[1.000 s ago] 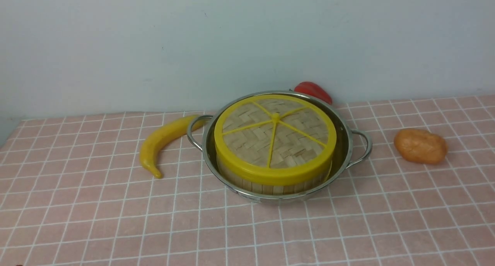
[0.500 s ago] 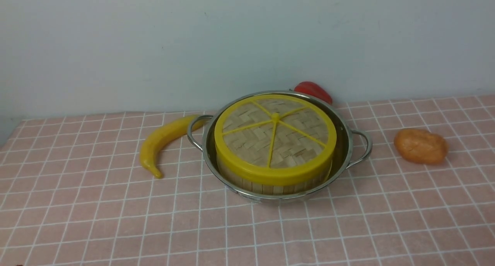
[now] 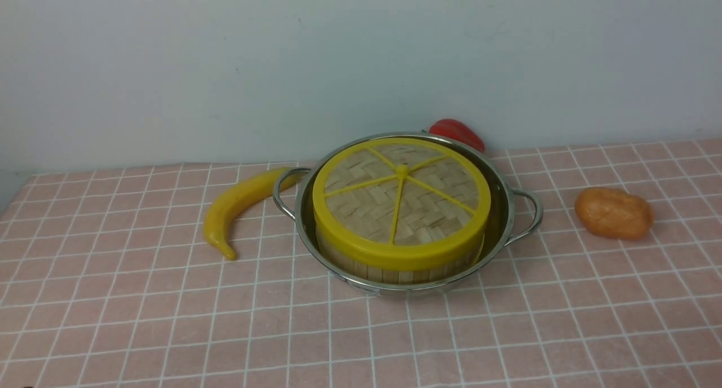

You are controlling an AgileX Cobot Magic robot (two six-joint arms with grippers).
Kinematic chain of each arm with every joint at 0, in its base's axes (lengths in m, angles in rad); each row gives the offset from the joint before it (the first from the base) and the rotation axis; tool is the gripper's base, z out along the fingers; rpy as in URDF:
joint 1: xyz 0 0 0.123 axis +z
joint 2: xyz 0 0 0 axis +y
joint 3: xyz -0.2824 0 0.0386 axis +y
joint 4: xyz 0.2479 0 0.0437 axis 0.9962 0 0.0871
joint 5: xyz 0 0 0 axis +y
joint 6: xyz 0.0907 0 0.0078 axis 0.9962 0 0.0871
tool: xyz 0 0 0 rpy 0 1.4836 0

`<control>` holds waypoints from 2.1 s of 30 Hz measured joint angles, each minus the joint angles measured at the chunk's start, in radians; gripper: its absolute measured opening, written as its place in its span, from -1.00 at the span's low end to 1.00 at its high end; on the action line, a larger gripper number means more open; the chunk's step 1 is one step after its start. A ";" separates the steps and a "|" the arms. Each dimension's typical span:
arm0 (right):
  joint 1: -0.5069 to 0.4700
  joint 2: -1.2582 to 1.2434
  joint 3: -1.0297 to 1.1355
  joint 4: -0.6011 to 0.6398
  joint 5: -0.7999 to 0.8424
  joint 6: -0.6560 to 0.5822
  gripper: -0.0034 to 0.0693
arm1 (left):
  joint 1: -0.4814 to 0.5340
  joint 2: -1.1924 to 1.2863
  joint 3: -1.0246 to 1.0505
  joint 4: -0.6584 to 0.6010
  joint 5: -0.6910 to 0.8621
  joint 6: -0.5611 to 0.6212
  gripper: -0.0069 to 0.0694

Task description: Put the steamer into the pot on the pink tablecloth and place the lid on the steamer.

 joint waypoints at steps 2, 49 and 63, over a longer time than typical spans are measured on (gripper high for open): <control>0.000 0.000 0.000 0.000 0.000 0.000 -0.45 | 0.000 0.000 0.000 0.000 0.000 0.000 -0.18; 0.000 0.000 0.000 0.000 0.000 0.000 -0.25 | 0.000 0.000 0.000 0.000 0.000 0.000 -0.18; 0.000 0.000 0.000 0.000 0.000 0.000 -0.25 | 0.000 0.000 0.000 0.000 0.000 0.000 -0.18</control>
